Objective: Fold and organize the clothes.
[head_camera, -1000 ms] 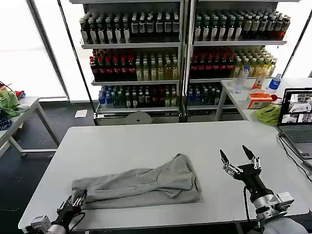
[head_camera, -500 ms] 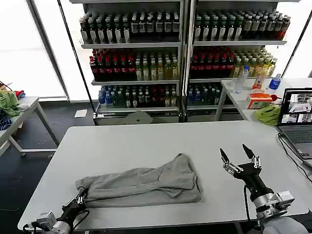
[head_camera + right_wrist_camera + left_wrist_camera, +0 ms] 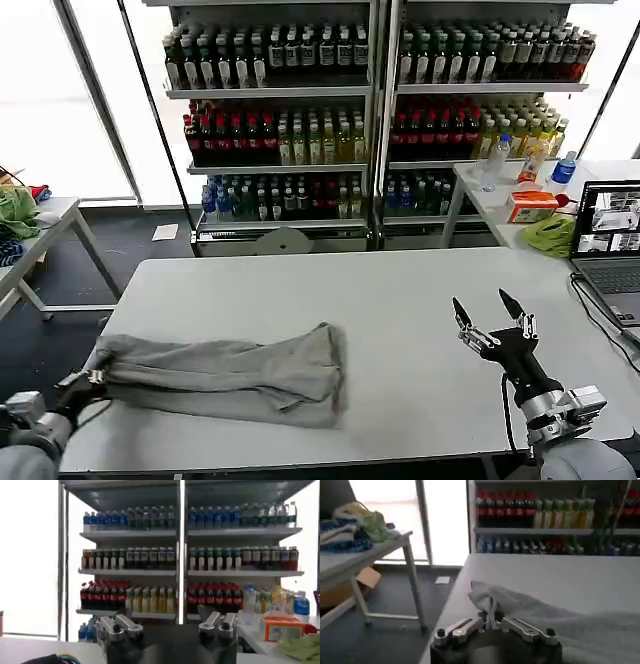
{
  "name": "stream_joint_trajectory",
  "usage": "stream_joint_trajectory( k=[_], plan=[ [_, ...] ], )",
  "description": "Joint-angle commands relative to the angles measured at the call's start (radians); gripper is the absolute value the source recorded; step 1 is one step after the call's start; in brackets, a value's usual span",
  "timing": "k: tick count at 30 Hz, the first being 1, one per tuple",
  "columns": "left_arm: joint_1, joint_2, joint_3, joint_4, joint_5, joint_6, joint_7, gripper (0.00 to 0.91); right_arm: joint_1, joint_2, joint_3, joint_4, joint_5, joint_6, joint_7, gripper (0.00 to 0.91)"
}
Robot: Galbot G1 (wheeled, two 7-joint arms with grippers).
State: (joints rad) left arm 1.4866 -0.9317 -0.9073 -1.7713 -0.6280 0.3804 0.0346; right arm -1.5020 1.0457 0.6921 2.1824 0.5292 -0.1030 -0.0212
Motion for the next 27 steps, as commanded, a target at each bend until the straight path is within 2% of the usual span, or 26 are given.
stream_joint_trajectory(
  k=[1, 6, 10, 12, 17, 21, 27],
  plan=[
    [-0.074, 0.191, -0.149, 0.151, 0.062, 0.002, 0.058, 0.000, 0.003, 0.001, 0.001, 0.009, 0.002, -0.005, 0.004, 0.907],
    [-0.026, 0.217, -0.136, 0.002, 0.007, 0.000, 0.035, 0.000, -0.004, 0.005, 0.000, 0.017, -0.003, -0.009, 0.004, 0.907],
    [-0.016, 0.204, -0.086, -0.122, -0.078, 0.019, -0.018, 0.000, -0.015, 0.008, 0.005, 0.018, -0.006, -0.007, 0.003, 0.907],
    [0.010, 0.198, -0.044, -0.184, -0.093, -0.001, -0.040, 0.000, -0.024, 0.009, 0.011, 0.020, -0.006, -0.006, 0.002, 0.907],
    [0.032, 0.198, 0.119, -0.290, -0.095, -0.037, -0.093, 0.000, -0.047, 0.018, 0.018, 0.018, -0.015, 0.000, 0.000, 0.907],
    [-0.015, 0.180, 0.266, -0.296, -0.093, -0.030, -0.133, 0.000, -0.067, 0.038, 0.015, 0.011, -0.023, 0.004, -0.001, 0.907],
    [-0.078, 0.143, 0.409, -0.325, -0.119, -0.005, -0.180, 0.000, -0.092, 0.055, 0.024, 0.013, -0.031, 0.004, 0.000, 0.907]
  ],
)
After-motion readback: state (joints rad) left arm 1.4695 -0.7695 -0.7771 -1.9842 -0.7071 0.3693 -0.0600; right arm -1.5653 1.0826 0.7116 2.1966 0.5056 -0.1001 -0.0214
